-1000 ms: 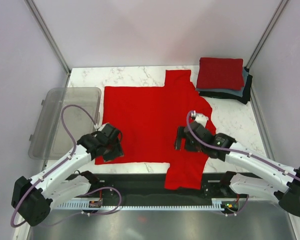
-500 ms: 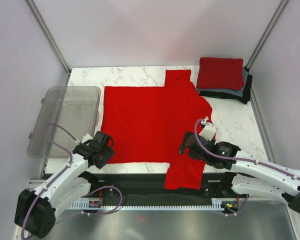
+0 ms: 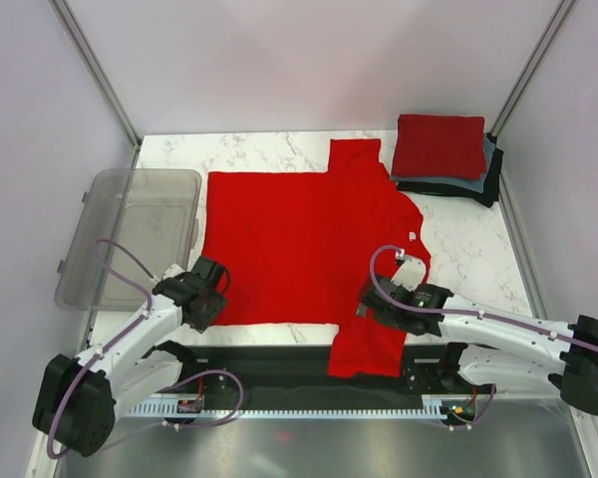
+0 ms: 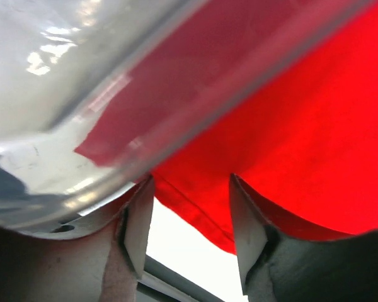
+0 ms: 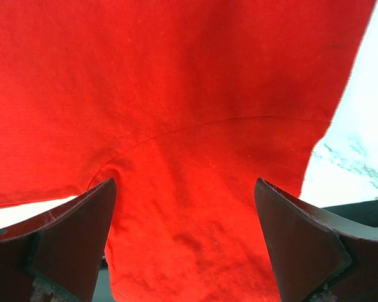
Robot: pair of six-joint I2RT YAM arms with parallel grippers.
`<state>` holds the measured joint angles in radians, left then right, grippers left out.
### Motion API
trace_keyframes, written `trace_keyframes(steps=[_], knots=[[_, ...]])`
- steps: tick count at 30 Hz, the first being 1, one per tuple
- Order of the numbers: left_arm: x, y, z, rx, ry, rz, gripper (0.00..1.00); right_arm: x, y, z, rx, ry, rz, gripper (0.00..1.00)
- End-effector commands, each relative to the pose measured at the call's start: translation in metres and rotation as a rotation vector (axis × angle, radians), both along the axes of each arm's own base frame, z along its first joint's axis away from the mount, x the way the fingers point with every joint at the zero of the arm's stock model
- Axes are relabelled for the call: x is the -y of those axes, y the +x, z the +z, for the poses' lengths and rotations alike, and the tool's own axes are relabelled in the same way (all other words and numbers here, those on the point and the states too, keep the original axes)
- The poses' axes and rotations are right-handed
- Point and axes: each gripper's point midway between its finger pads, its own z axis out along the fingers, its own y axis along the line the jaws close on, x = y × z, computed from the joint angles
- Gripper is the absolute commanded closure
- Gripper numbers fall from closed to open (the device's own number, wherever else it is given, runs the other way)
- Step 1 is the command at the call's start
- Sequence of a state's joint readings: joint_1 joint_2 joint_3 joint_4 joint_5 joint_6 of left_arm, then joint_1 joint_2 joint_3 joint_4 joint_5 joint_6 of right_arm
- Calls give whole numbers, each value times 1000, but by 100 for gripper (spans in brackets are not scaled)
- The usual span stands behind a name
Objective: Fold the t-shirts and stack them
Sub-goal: Fold the tshirt
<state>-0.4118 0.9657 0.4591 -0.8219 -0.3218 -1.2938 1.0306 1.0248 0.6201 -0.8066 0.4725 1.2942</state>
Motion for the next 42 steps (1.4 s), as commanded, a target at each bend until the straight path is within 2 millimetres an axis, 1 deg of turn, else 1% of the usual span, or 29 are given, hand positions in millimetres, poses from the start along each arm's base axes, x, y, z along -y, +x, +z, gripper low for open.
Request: trace_keyframes(steps=[1,3,7,10,11,13,14,16,17,19,22,24,28,32,34,35,36,38,39,40,41,42], knots=[[4,3,0,51,-30,20,41,-17,7,7,19,50,14,2],[1,4,0,67,-18,17,40,-20,10,7,24,46,17,2],[-1,6,-1,32,20,15,48,-25,11,4,19,55,19,2],[-1,15,-2,43,34,15,67,-23,11,2,23,50,18,2],[0,17,-2,49,32,10,79,-21,11,4,32,56,15,2],[3,20,-2,59,20,4,89,-13,8,2,33,49,-4,2],[3,20,-2,65,16,2,97,-10,7,4,39,63,-15,2],[4,19,-2,76,7,1,98,0,0,-3,15,56,-49,2],[5,21,1,97,-3,2,98,1,-3,-4,8,62,-53,2],[6,23,7,124,-14,-8,98,6,-8,-15,-19,44,-56,2],[9,27,19,179,-39,-27,98,1,-13,-30,-68,19,-38,4],[11,30,27,207,-51,-46,98,-2,-14,-36,-82,13,-26,4],[11,29,33,232,-61,-52,98,-7,-13,-47,-88,6,-20,4],[10,29,35,249,-63,-60,98,-4,-1,-51,-51,-45,-25,4],[9,29,36,255,-60,-61,98,-2,12,-49,-43,-71,-21,4],[9,29,36,254,-57,-63,98,-2,18,-53,-48,-76,-24,4],[9,28,35,254,-57,-63,98,4,30,-54,-51,-75,-54,4],[9,28,35,251,-57,-67,98,4,47,-57,-54,-79,-26,4],[9,28,35,250,-58,-68,98,5,68,-47,-30,-61,-55,5],[9,28,35,250,-57,-69,98,8,80,-46,-26,-102,-17,5],[10,28,36,252,-58,-72,98,7,92,-39,-11,-113,-6,5],[9,29,36,254,-57,-73,98,-2,119,-17,42,-92,-4,5]])
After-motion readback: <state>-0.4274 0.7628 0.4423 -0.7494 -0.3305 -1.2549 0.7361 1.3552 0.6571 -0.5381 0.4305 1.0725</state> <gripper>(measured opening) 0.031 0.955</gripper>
